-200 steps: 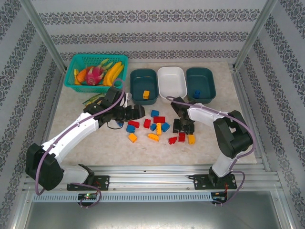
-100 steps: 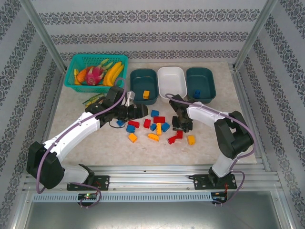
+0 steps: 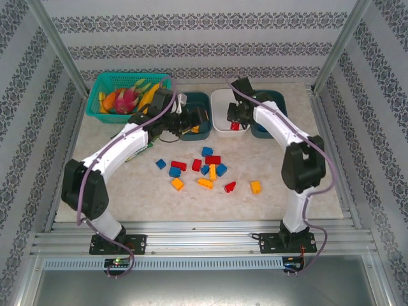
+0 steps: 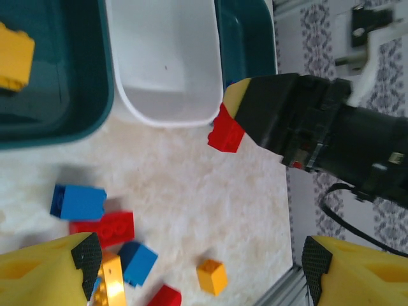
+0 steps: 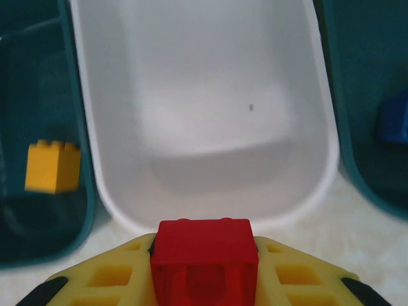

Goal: Sort the legos into containers by color

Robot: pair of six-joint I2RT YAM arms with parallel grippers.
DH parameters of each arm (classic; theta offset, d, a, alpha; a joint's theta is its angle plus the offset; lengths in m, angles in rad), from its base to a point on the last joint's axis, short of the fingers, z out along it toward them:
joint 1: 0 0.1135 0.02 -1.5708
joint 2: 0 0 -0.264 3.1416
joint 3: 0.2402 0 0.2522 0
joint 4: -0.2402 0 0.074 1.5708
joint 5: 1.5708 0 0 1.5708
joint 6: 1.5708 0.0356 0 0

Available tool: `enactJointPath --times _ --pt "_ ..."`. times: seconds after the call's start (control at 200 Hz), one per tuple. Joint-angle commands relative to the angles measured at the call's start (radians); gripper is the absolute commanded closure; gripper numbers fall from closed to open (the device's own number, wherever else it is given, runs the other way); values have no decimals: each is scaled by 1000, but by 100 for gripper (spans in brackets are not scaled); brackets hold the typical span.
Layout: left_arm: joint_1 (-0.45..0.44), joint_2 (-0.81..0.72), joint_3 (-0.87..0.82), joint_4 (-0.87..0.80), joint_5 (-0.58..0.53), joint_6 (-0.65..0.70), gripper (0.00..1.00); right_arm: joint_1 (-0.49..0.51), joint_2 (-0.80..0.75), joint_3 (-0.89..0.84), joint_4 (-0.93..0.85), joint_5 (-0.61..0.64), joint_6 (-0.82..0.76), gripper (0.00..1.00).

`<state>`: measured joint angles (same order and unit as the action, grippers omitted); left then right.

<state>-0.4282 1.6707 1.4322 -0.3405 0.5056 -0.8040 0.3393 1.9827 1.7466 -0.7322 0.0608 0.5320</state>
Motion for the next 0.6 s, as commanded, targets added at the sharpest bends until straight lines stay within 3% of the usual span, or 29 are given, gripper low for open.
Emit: enactJointPath --times 0.0,0.305,0.465,0.595 --pt "24 46 81 62 15 -25 16 -29 138 111 4 10 -31 77" --pt "28 89 121 49 3 -25 16 -61 434 444 -88 -72 -11 72" --pt "28 63 116 30 3 -26 16 -69 479 520 -137 -104 4 52" --pt "31 31 106 8 -6 -35 16 -64 418 533 -130 -112 -18 40"
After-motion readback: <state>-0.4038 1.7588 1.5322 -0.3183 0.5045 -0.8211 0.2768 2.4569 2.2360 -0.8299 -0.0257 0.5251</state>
